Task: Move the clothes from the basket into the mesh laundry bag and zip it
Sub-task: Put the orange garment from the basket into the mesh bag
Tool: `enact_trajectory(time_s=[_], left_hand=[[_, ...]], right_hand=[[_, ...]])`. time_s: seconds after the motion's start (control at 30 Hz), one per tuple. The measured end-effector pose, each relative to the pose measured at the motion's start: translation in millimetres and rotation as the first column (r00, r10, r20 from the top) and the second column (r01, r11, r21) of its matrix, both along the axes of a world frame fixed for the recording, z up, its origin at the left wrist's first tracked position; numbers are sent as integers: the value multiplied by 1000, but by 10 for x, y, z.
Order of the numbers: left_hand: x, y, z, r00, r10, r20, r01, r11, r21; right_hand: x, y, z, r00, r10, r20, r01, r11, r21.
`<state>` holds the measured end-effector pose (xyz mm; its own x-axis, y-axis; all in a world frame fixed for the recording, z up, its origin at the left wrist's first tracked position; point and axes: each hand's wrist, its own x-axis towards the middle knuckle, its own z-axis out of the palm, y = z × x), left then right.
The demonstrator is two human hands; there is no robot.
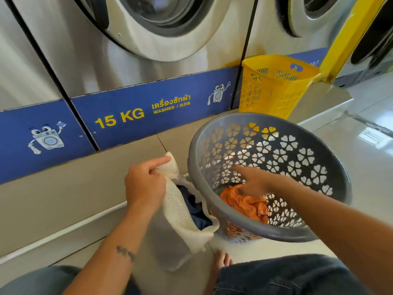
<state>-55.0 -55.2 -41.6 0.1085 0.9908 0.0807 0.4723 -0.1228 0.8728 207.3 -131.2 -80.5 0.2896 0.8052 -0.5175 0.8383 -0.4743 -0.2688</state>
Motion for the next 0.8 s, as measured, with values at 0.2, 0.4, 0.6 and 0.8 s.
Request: enact_trajectory(time_s=[0.2,0.4,0.6,0.8], left_hand=[[161,252,-37,998,-11,67,10,1000,16],[228,489,-401,998,-60,-16,59,996,-62],[174,617,-609,990,-131,-60,119,976,-180],[67,659,-656,958,-255,-133,228,955,-190]], right_hand=[[228,452,-640,957,214,196,-141,933,-331],[234,798,-1419,937,322,135,-229,858,-460],[286,747,-2486,952,286,104,-193,831,-521],[191,665,-2435,895,376,238,-271,885,-380]])
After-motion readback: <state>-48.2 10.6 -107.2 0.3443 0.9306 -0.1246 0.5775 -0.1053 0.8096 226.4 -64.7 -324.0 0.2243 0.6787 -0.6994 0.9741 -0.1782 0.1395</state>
